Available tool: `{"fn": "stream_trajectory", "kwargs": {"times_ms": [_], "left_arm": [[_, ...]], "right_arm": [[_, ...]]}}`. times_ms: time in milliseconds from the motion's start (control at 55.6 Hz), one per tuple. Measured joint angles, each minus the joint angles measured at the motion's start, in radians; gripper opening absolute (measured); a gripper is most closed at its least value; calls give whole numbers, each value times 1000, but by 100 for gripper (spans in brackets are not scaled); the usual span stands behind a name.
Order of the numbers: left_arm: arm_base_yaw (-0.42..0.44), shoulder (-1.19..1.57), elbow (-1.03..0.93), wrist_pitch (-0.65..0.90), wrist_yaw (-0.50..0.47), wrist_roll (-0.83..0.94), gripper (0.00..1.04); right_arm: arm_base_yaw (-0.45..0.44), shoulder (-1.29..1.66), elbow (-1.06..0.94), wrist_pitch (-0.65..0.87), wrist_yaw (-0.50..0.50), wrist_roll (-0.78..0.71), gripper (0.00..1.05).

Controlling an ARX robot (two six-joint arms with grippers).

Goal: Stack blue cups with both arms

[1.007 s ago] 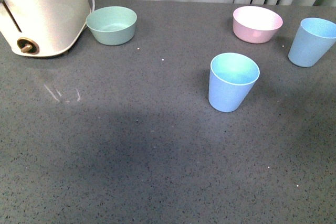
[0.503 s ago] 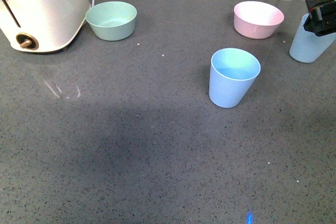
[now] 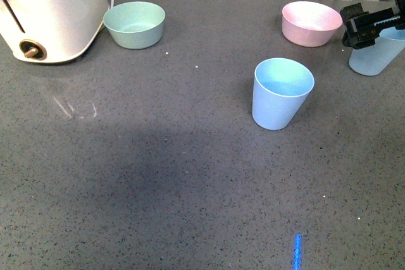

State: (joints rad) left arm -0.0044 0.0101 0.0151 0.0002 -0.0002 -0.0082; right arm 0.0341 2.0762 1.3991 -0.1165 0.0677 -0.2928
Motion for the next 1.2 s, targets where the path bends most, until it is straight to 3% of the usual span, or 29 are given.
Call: {"fn": "stream_trajectory", "kwargs": {"times_ms": [306, 485, 647, 935, 1061, 1204], "left_arm": [[0, 0, 0, 0, 0, 0, 96], [0, 0, 0, 0, 0, 0, 96], [0, 0, 0, 0, 0, 0, 96], [0, 0, 0, 0, 0, 0, 96], [0, 0, 0, 0, 0, 0, 96], [0, 0, 0, 0, 0, 0, 96]], "right_arm": [[-13, 53, 19, -3, -12, 40, 92], [-21, 65, 26, -3, -14, 66, 67], [-27, 65, 26, -4, -26, 84, 40], [-41, 41, 9, -19, -74, 69, 1], [-46, -10, -14, -37, -131, 41, 2], [-34, -153, -82, -77, -309, -33, 2]]}}
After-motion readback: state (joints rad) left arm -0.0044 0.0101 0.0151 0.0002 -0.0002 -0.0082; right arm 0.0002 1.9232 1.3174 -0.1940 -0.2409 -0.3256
